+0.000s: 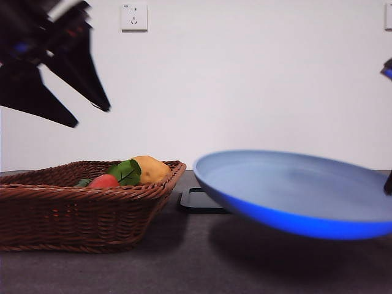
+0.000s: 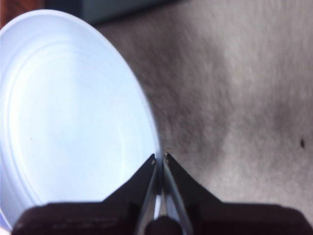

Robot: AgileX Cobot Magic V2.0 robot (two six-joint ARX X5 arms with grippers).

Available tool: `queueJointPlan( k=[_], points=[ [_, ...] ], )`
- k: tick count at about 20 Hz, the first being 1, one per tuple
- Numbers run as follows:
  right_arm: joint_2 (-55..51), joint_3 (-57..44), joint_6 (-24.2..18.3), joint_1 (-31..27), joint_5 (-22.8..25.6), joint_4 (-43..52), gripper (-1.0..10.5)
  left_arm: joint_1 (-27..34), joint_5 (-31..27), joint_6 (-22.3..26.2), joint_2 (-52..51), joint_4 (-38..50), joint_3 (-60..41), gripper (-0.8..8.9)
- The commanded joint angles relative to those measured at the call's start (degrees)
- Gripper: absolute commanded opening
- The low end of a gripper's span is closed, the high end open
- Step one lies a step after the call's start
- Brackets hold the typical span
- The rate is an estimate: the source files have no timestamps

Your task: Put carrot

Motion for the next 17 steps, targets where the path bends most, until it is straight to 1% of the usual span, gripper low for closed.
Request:
queueJointPlan(
  k=[1,3,6,13,17],
  points=[
    [-1.18,0.61,0.46,0.02,-0.20,0.50,0.0,-1.86,-1.49,1.18,6.93,-1.64,4.07,3.22],
    [-1.79,0.61,0.63,0.02,-0.20,0.48,0.0,-2.78,-3.15,1.20,11.76,-3.08,6.73,3.22],
    [-1.79,0.61,0.66,0.02,-0.22,0.50,0.0,-3.87,-8.55,1.16,17.33,-4.94,9.46,3.22],
    [-1.79,0.61,0.63,0.02,-0.20,0.52,0.0,-4.20,-11.26,1.16,22.93,-4.76,9.55,3.22],
    [-1.79,0.61,0.63,0.02,-0.22,0.57,0.0,-4.20,-11.23,1.20,24.79,-4.79,9.55,3.22]
  ],
)
